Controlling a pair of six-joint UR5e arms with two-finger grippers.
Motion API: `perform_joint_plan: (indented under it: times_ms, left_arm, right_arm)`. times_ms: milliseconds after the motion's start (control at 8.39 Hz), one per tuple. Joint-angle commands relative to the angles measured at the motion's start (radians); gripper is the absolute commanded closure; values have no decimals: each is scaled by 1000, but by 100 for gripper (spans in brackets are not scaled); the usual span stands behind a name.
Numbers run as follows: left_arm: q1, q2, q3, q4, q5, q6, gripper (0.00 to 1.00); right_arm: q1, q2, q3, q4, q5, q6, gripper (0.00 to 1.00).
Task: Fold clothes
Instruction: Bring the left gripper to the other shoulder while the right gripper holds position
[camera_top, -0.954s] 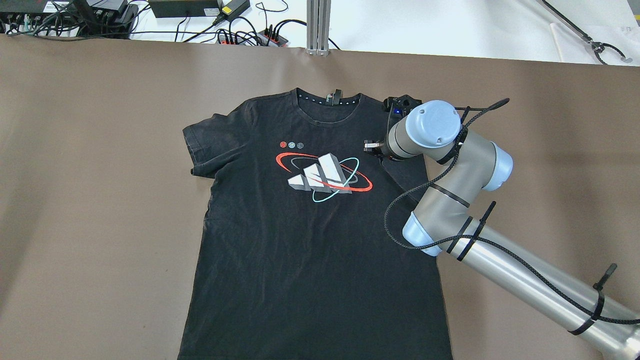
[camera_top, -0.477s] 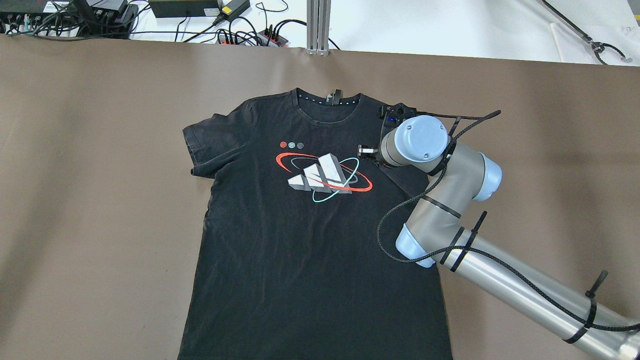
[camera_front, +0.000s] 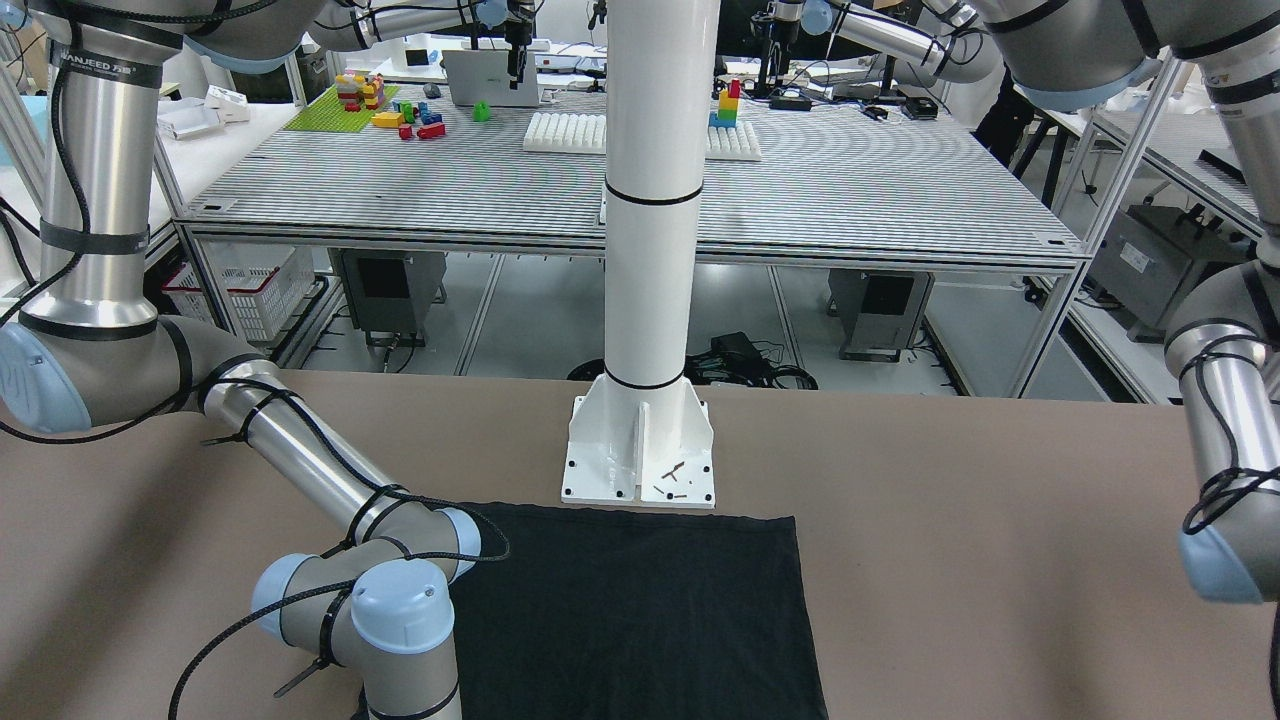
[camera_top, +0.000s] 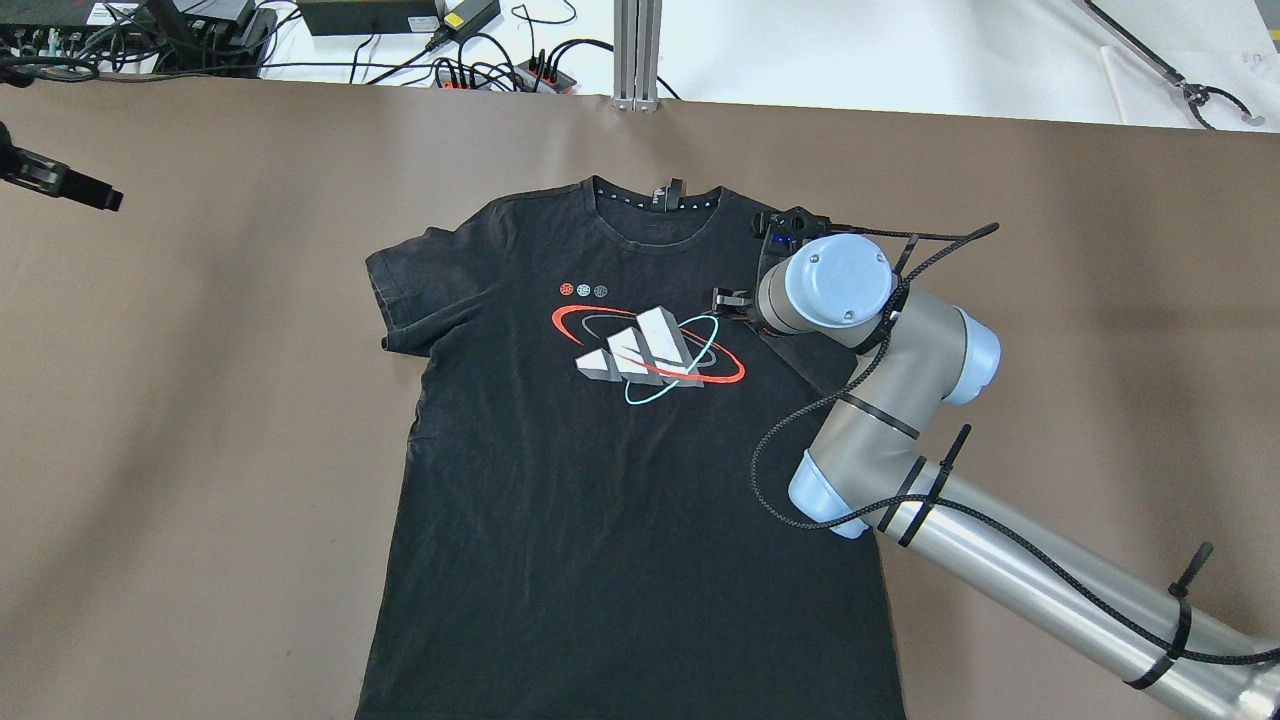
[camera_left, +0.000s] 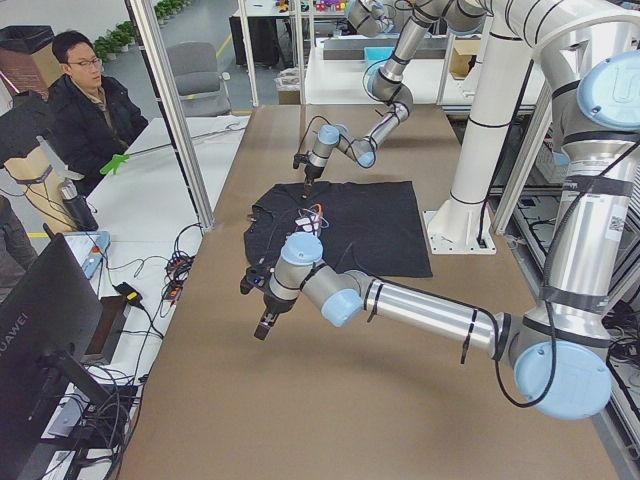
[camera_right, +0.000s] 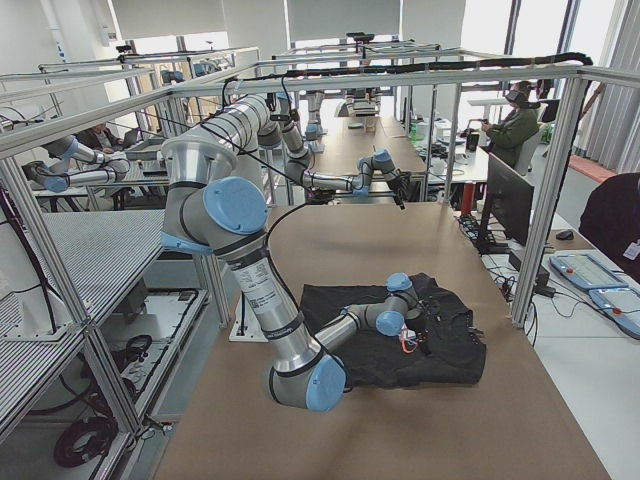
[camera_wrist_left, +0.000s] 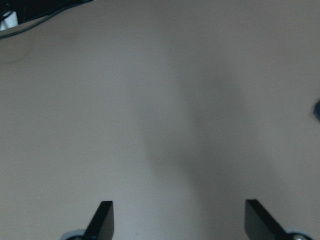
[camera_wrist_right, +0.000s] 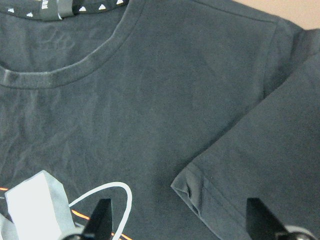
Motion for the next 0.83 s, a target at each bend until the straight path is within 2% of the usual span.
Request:
perform_joint_plan:
  times_ms: [0,238,358,596,715]
  left_arm:
    - [158,-192,151,-7,-33,-164,19]
    - [186,-300,281,-33,-33,-199,31]
    - [200,-331,370,-96,-35,-207,34]
    - [229,-409,540,-223,-35,-282,51]
    - [250,-420,572,-252,-33,-302,58]
  right_arm:
    - [0,-22,3,9,0,-11,6]
    - [0,-22,5,11,0,-5,6]
    - [0,-30,5,16,0,-6,6]
    - [1,-30,6,19,-2,-12,6]
    - [3,-30,10,19,-2,-14,6]
